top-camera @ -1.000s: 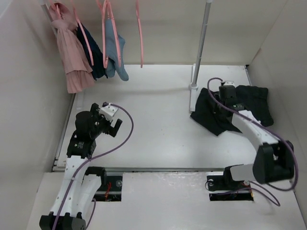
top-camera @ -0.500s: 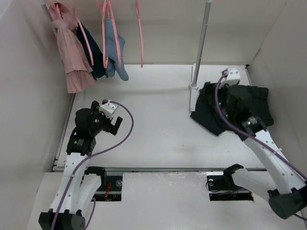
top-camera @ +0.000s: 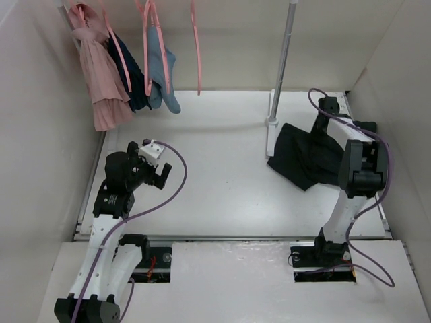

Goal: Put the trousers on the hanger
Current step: Flatten out the trousers at the center of the board.

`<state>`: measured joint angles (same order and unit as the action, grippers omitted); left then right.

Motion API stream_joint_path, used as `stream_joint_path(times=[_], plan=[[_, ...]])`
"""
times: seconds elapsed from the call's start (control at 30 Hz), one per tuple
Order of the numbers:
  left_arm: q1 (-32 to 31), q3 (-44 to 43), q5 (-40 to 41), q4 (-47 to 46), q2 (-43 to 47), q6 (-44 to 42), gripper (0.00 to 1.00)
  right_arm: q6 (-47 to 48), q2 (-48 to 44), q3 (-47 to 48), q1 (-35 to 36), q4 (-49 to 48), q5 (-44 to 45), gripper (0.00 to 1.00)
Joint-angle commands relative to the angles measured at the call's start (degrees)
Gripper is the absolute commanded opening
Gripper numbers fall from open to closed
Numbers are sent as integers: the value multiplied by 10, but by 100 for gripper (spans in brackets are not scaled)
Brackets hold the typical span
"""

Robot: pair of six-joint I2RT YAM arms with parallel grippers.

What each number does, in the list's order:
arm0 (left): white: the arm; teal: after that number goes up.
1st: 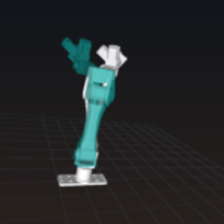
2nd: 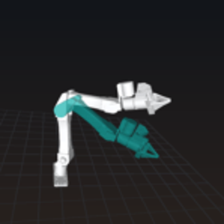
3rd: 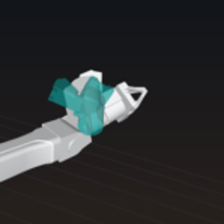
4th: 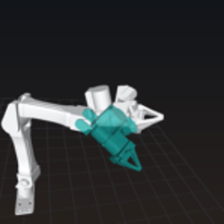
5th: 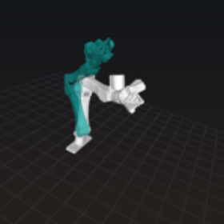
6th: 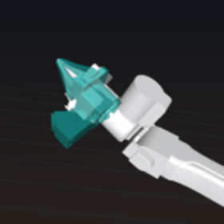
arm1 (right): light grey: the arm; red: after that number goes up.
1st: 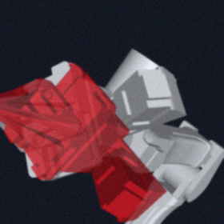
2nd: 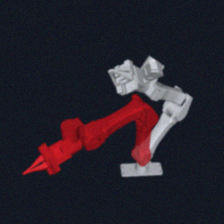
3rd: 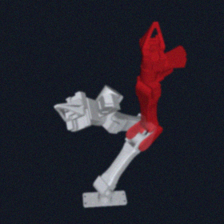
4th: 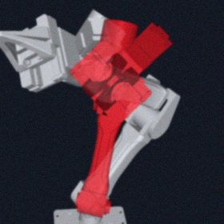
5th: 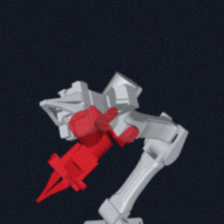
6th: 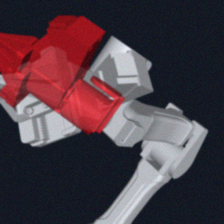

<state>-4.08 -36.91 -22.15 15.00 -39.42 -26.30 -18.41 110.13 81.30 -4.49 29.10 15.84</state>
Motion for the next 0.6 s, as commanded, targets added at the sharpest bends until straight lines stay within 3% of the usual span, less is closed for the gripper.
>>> stream_joint_path(times=[0.0,0.13,0.23,0.27,0.37,0.43,0.57], plan=[[-2,-27,6,2,8,9,100,2,-10,21,5,7,-40,0],[-2,-22,6,2,14,20,100,43,-116,-40,77,-56,-89,0],[-2,-22,6,-5,2,33,100,125,-234,-60,229,-92,-89,0],[-2,-22,6,-15,2,38,100,153,-265,-60,323,-105,-105,0],[4,-22,6,-32,-5,53,100,194,-365,-65,427,-169,-180,0],[4,-22,6,-40,-11,61,100,166,-406,-56,445,-204,-228,0],[4,-27,6,-52,-11,71,100,84,-445,-82,405,-224,-202,0]])
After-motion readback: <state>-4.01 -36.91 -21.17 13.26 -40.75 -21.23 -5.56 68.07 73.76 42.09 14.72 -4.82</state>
